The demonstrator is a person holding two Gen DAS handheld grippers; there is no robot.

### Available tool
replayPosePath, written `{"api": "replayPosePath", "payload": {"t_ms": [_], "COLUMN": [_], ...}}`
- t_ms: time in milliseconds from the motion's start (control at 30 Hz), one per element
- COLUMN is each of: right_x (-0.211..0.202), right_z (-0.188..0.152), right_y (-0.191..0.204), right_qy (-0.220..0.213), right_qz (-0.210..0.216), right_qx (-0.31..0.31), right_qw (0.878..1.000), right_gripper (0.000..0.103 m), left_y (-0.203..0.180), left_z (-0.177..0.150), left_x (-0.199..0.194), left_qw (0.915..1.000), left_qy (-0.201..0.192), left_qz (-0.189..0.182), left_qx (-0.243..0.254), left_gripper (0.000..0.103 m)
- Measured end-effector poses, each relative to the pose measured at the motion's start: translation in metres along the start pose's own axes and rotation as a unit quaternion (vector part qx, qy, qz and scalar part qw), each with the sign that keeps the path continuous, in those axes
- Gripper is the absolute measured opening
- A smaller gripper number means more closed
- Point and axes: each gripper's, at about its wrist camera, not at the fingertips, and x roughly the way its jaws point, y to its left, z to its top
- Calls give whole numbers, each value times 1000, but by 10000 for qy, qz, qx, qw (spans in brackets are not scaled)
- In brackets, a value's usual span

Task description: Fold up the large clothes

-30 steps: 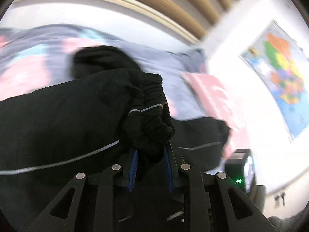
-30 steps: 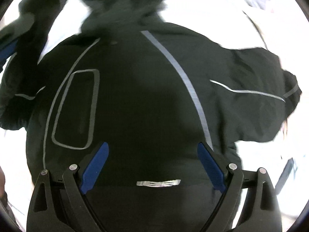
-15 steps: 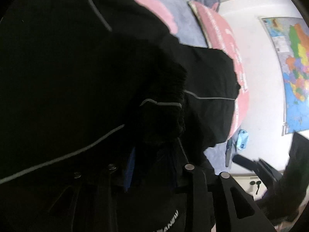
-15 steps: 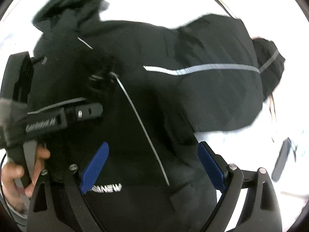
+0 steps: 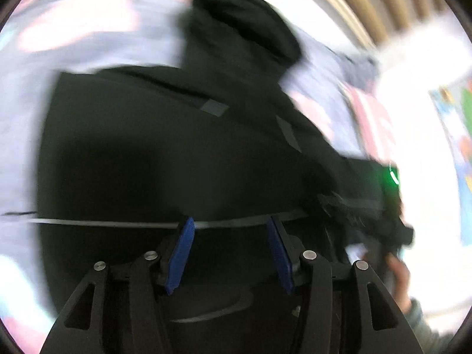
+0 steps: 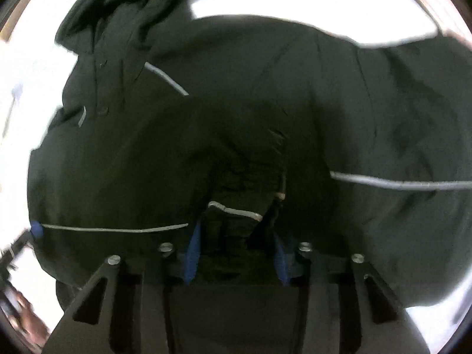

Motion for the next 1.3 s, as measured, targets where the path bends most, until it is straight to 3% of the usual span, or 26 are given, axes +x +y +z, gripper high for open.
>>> {"api": "replayPosePath", "payload": {"t_ms": [67, 200, 267, 367, 433, 567, 633, 667, 733, 767, 800, 867, 900, 967, 1067, 1133, 1200, 1300], "right_x": [-33, -77, -68, -13, 12, 6, -10, -33, -64, -81, -88, -78, -67, -39, 16, 14, 9, -3], "right_z": [-1, 2, 3, -2, -11, -10, -10, -13, -18, -22, -24, -24, -28, -35, -49, -58, -55, -52], "right_y": [16, 1, -18, -40, -43, -39, -41, -41, -35, -26, -17, 6, 17, 26, 26, 23, 23, 23], "right_qy": [-577, -1209, -1098, -458, -581, -580, -616, -861, -1322, -1663, -1821, -1700, -1564, -1301, -781, -903, -707, -571], "right_qz": [-277, -572, -623, -745, -751, -754, -729, -629, -605, -593, -606, -582, -585, -778, -1132, -1139, -1113, -806], "right_qx": [-493, -303, -102, 88, 28, 21, 93, 170, 173, 63, -85, -510, -711, -989, -1103, -1118, -1080, -922], "right_qw": [9967, 9905, 9919, 9961, 9955, 9955, 9954, 9942, 9892, 9843, 9814, 9824, 9834, 9835, 9843, 9830, 9854, 9908], "right_gripper": [33, 33, 33, 34, 40, 45, 45, 48, 66, 82, 84, 82, 72, 62, 62, 62, 62, 61], "left_y": [22, 29, 38, 43, 37, 26, 21, 21, 17, 14, 13, 21, 25, 30, 36, 30, 21, 10], "left_z": [5, 11, 6, 11, 14, 15, 19, 19, 20, 19, 18, 15, 13, 8, -2, -3, 0, -4], "left_x": [-7, 8, 17, 50, 61, 72, 64, 51, 30, 24, 22, 22, 31, 53, 68, 69, 70, 50], "left_qw": [9993, 9979, 9983, 9978, 9955, 9905, 9915, 9928, 9937, 9932, 9927, 9926, 9928, 9923, 9914, 9892, 9867, 9894], "left_qy": [-172, -245, -146, 57, 45, 130, 91, 48, -207, -297, -344, -280, -176, 19, -166, -183, -46, 15], "left_qz": [295, 597, 539, 651, 932, 1216, 1147, 1055, 960, 979, 1018, 1096, 1141, 1229, 1290, 1439, 1593, 1445], "left_qx": [-174, -107, -167, -56, 190, 621, 608, 566, 538, 547, 540, 433, 328, 127, 118, 199, 321, 155], "left_gripper": [52, 52, 52, 52, 53, 56, 56, 56, 56, 56, 56, 56, 56, 56, 57, 57, 57, 57]}}
